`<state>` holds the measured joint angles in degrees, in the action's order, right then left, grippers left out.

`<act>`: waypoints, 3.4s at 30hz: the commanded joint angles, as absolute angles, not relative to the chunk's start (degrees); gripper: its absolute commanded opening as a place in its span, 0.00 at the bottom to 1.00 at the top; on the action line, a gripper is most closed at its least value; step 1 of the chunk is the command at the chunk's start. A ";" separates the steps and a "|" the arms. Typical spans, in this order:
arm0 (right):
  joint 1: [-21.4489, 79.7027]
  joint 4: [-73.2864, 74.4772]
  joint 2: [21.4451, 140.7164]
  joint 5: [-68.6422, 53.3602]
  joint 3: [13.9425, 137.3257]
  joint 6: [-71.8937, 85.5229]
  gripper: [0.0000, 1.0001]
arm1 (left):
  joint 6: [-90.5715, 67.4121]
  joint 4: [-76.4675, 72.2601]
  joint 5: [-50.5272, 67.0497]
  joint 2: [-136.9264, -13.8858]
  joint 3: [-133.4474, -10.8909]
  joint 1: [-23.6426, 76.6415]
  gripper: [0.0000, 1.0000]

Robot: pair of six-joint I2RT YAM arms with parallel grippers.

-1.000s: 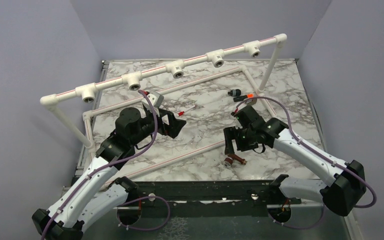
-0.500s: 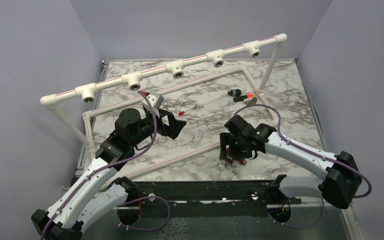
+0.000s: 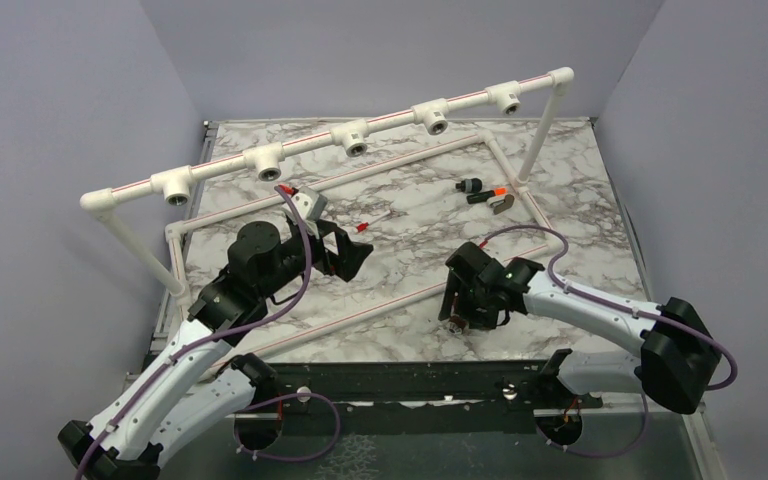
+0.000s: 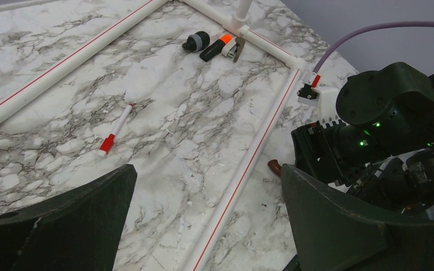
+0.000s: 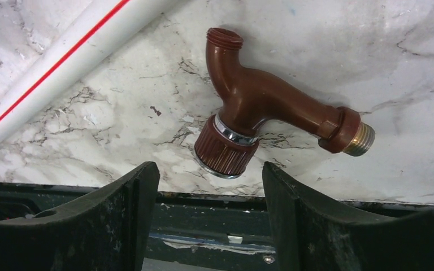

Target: Install the water faucets

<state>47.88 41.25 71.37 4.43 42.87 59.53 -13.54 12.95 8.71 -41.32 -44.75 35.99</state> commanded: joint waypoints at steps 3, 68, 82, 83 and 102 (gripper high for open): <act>48.71 41.21 72.09 10.81 41.86 67.48 0.70 | -12.50 13.44 6.16 -40.30 -44.30 37.31 0.99; 55.73 23.35 62.06 -8.99 53.64 8.59 0.00 | -18.02 32.01 0.42 -46.67 -57.12 39.00 0.99; 60.03 27.54 63.14 -33.55 54.37 -43.08 0.01 | -18.57 36.55 8.58 -46.57 -58.44 38.94 0.99; 60.09 29.67 63.33 -35.35 54.86 -47.79 0.01 | -18.55 36.87 9.67 -46.52 -58.45 38.94 0.99; 65.92 37.06 70.47 -21.61 61.80 -71.26 0.01 | -19.22 42.05 33.66 -49.13 -56.27 38.98 0.94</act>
<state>64.64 36.69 70.41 -26.65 59.09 -65.19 -18.92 40.21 25.69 -47.79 -56.58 38.76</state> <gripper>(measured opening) 0.438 0.954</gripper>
